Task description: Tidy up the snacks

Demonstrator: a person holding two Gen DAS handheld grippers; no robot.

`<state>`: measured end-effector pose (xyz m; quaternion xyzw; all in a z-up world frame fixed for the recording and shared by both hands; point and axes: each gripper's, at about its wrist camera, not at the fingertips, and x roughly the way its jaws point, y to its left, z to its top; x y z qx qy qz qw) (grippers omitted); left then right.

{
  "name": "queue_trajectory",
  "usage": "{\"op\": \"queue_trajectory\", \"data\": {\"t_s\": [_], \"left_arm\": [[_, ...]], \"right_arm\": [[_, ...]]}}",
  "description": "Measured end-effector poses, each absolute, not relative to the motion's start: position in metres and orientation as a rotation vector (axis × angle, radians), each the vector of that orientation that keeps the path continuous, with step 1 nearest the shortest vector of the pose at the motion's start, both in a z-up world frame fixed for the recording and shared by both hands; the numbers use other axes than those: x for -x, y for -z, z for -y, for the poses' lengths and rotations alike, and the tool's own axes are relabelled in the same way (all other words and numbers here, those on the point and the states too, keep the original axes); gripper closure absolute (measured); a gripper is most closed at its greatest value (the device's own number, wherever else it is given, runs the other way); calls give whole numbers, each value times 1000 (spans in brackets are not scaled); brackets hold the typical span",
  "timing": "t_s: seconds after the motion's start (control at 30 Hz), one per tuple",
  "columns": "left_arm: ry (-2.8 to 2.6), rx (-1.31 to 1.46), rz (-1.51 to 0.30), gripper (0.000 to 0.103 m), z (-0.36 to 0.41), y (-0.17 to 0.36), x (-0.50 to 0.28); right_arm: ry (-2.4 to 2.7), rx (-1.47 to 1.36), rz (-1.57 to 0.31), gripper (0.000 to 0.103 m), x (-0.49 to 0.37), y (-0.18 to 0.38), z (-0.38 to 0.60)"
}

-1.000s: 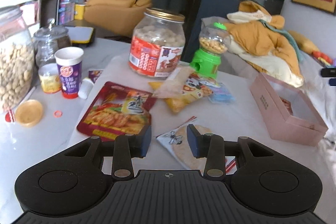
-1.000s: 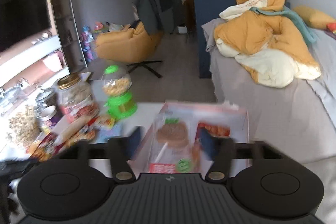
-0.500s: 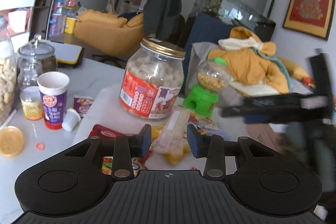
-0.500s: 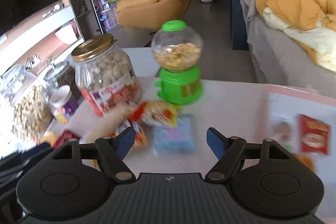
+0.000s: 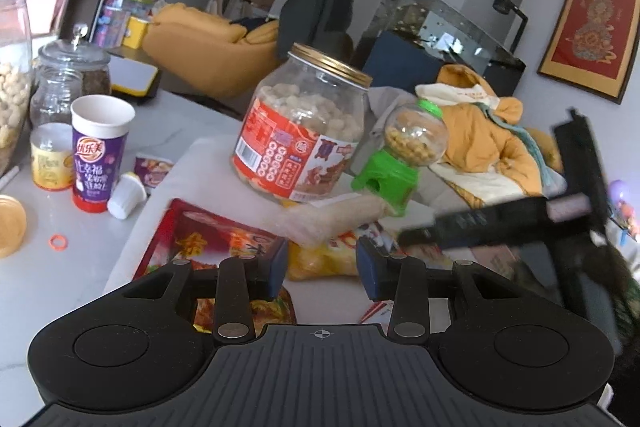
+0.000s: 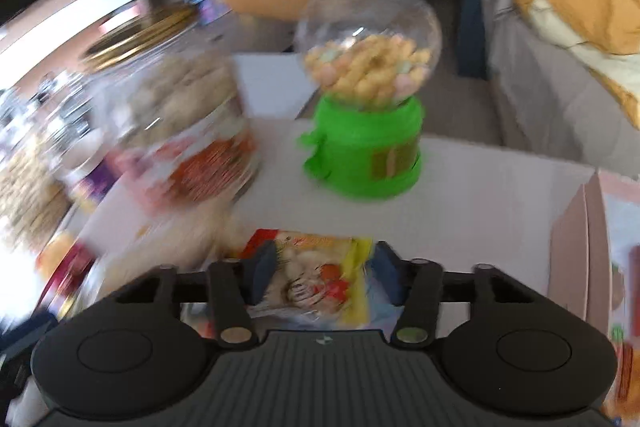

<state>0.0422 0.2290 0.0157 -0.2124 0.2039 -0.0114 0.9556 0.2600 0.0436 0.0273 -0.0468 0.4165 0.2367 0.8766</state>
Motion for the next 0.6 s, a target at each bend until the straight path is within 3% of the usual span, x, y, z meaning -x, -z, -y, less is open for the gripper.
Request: {"op": "queue_trajectory", "data": {"t_s": [0.27, 0.3, 0.37, 0.4, 0.6], "left_arm": [[0, 424, -388, 61, -224, -19, -32], [-1, 427, -388, 61, -223, -19, -31], [6, 428, -391, 61, -220, -18, -30], [12, 423, -391, 61, -219, -17, -30], [42, 401, -399, 61, -216, -12, -34]], "right_arm": [[-704, 239, -883, 53, -195, -34, -29], [-711, 237, -860, 50, -191, -39, -26], [-656, 252, -800, 19, -192, -46, -24], [-600, 258, -766, 14, -196, -48, -24], [-546, 161, -919, 9, -263, -22, -33]]}}
